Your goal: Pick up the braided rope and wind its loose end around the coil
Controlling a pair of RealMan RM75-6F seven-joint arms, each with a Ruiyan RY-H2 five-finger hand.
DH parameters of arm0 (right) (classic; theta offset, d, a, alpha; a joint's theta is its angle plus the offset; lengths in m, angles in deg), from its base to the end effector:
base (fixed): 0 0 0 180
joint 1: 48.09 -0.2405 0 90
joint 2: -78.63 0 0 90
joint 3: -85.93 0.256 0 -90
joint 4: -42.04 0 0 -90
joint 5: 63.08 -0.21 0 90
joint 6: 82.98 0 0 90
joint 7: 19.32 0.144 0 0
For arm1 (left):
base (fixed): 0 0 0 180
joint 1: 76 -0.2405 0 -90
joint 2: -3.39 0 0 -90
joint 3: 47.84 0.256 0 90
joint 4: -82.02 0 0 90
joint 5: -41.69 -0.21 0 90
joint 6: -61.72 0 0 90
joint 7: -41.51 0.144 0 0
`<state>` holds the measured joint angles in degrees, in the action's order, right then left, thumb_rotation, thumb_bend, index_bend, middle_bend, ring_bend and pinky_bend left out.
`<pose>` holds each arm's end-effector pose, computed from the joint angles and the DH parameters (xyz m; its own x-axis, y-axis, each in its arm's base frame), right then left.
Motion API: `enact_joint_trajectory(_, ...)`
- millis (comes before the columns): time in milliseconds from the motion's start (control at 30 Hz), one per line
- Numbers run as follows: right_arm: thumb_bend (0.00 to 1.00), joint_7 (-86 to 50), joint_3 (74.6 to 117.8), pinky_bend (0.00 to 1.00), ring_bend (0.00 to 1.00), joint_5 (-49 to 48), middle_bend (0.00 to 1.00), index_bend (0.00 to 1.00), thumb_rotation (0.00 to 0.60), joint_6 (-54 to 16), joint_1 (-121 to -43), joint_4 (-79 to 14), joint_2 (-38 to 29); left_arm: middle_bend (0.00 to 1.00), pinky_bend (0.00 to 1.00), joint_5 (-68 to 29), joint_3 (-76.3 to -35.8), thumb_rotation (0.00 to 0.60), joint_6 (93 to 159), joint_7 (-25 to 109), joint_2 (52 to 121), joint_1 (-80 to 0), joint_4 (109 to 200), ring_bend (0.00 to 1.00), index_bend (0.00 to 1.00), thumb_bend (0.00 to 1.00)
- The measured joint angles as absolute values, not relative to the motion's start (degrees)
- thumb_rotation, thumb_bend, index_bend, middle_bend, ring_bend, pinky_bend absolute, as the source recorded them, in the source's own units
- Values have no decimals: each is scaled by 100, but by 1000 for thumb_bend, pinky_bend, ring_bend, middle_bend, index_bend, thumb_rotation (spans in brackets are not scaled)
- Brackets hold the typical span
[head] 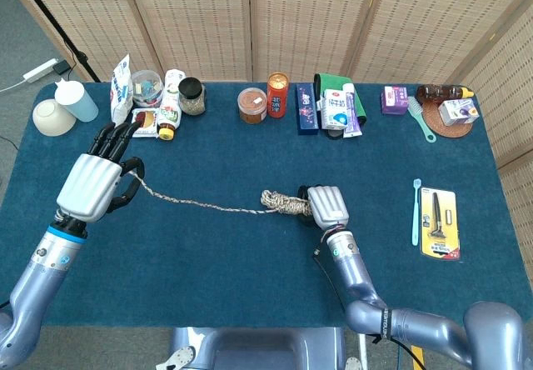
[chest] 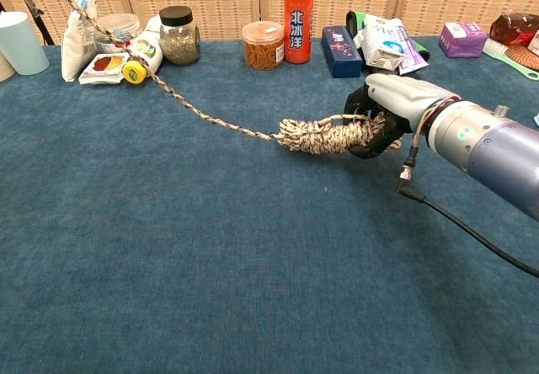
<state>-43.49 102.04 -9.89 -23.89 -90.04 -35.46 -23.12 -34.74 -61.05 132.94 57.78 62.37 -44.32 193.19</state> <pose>-0.1379 -0.3492 -0.0577 0.2797 -0.2689 0.9217 -0.9554 -0.1730 0.2394 -0.1368 0.3033 0.1570 0.4027 -0.0766 0.9121 0.8328 -0.3827 -0.3999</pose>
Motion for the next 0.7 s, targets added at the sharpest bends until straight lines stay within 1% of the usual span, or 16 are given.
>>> enact_joint_trajectory(133, 649, -4028, 10174, 615, 457, -729, 561, 733, 600, -2533, -8996, -3641, -2148, 0, 0, -3408, -6367, 600, 13336, 5714, 6114, -4336, 19546, 0, 597, 430)
enact_joint_trajectory(367, 651, -3514, 9963, 615, 462, -134, 567, 741, 600, -2793, -8979, -3974, -1871, 0, 0, -2814, -6969, 600, 13295, 5673, 6069, -3935, 19739, 0, 598, 430)
enact_joint_trajectory(567, 652, -2776, 9765, 615, 463, 580, 567, 744, 600, -3014, -8972, -4301, -1562, 0, 0, -2010, -7404, 600, 13268, 5988, 6395, -3376, 19522, 0, 602, 429)
enact_joint_trajectory(700, 652, -2261, 9629, 615, 468, 1083, 569, 748, 600, -3122, -8978, -4503, -1306, 0, 0, -1742, -7528, 600, 13266, 6370, 6678, -3030, 19203, 0, 606, 427)
